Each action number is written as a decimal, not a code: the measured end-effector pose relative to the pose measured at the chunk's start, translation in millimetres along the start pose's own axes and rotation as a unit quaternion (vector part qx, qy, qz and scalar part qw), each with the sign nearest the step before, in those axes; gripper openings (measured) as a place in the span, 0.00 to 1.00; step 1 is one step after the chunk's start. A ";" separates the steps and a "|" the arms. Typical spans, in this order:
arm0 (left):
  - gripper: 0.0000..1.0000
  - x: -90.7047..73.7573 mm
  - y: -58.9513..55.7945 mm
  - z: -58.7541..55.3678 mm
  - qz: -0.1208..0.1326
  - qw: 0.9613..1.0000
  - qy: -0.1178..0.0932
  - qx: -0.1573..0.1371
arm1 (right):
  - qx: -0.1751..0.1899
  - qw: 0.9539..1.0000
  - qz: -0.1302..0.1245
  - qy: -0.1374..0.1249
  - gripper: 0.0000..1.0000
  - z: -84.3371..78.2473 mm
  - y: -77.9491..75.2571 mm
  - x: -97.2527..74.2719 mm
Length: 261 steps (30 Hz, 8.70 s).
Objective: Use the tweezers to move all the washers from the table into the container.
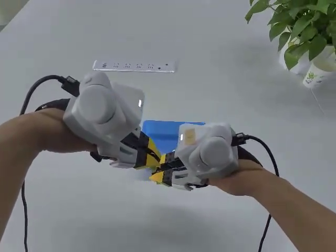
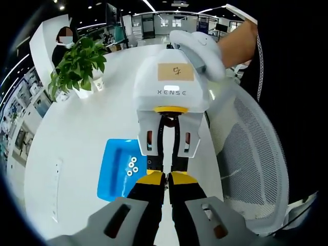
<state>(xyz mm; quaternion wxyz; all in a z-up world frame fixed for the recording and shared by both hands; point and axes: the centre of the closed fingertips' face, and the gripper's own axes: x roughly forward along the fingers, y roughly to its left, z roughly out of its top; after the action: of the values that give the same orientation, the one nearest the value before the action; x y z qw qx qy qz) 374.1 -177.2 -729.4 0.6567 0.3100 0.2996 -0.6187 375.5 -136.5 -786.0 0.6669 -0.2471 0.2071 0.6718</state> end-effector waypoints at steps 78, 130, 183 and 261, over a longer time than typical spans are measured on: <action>0.07 60.3 83.0 -36.3 0.006 1.000 -0.003 -0.015 | 0.034 0.998 0.023 0.052 0.11 -66.6 -76.9 33.3; 0.06 17.3 14.8 2.1 -0.002 0.999 0.009 0.032 | -0.032 0.998 -0.018 0.041 0.08 -28.7 -16.6 -36.7; 0.05 110.0 -41.1 -95.9 -0.042 0.995 0.080 0.040 | -0.030 0.992 0.030 0.116 0.10 -109.3 41.3 24.6; 0.84 -3.9 -7.6 -77.0 0.205 0.946 -0.151 -0.198 | 0.149 0.964 -0.218 -0.036 0.82 -98.8 -14.8 -131.9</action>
<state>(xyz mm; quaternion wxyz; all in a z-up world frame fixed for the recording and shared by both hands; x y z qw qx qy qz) 365.6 -115.1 -775.0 0.8553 0.1310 0.2435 -0.4382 394.2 -300.8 -783.2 0.8337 -0.1599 0.2211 0.4801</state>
